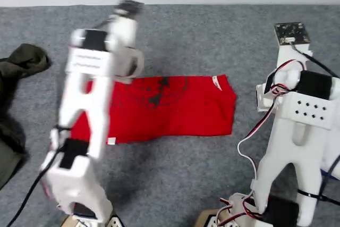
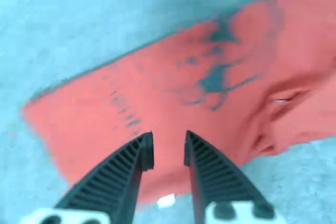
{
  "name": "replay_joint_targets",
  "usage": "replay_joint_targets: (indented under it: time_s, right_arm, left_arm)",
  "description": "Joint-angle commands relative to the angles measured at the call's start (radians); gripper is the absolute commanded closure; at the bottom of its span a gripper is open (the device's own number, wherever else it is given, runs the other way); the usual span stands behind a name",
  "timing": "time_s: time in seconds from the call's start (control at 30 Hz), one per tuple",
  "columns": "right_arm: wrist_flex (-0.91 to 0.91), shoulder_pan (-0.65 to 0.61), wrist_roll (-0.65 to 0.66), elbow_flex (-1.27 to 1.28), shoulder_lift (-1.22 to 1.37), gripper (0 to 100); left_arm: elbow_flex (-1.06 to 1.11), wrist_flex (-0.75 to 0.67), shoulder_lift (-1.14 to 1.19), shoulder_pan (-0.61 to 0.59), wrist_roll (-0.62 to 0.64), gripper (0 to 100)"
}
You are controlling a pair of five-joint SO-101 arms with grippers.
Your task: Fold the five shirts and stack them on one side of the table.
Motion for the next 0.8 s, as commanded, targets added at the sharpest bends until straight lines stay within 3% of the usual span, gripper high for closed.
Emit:
replay_joint_targets:
  time_s: [0.0,0.17,0.4,0.77]
  right_arm:
    - [0.005,0.008,0.009,-0.057,-0.042,99.0]
    - [0.005,0.01,0.009,-0.057,-0.042,99.0]
    - [0.005,0.01,0.009,-0.057,-0.042,99.0]
    - [0.005,0.01,0.009,-0.057,-0.042,99.0]
  left_arm:
    - [0.091,0.031,-0.117,-0.126,0.011,87]
    - [0.183,0.02,-0.115,-0.313,-0.028,80]
    - [0.248,-0.051,-0.041,-0.462,-0.094,74]
    - [0.209,-0.107,0.281,-0.486,-0.158,73]
